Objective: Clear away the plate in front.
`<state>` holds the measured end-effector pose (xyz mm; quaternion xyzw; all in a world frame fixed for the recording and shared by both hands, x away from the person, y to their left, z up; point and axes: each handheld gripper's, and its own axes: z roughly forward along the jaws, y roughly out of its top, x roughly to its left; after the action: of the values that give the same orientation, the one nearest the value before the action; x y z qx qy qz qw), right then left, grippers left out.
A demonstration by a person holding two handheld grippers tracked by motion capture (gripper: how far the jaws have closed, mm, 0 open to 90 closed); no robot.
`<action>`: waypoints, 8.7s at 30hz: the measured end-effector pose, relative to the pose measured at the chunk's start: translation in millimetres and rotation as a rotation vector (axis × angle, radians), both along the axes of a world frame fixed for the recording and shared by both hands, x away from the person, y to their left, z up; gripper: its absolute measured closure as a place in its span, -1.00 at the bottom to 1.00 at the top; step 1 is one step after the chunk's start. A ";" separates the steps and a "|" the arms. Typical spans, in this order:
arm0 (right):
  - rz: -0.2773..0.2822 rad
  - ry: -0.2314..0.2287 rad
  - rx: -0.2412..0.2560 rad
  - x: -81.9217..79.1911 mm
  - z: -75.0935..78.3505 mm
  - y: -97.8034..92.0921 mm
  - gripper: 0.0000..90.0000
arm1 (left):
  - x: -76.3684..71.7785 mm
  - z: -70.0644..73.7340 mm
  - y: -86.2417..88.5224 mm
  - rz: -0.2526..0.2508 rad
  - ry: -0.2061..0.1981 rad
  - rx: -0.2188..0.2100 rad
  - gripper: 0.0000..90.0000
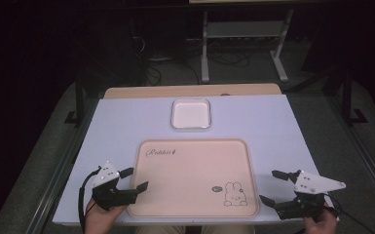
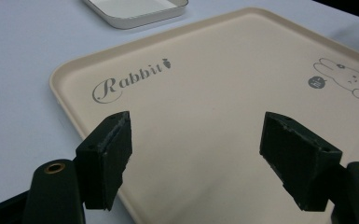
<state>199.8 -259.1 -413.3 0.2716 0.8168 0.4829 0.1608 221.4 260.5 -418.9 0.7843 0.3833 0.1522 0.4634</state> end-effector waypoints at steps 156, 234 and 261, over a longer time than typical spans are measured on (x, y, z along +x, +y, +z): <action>0.009 -0.009 0.019 -0.9 -0.8 -3.7 -0.71 | 284.0 17.5 -107.2 0.277 0.398 0.091 -0.23; 0.015 -0.007 0.035 0.0 -0.9 -5.8 -0.71 | 270.6 -5.9 -81.5 0.354 0.503 -0.211 0.97; -0.003 -0.005 0.038 0.7 -1.4 -7.4 -0.71 | 242.2 32.7 -37.6 0.309 0.449 -0.283 0.97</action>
<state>200.5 -266.5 -414.8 0.2743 0.8067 0.4989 0.1584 463.6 222.9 -386.3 0.6584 0.6082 -0.0114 0.4432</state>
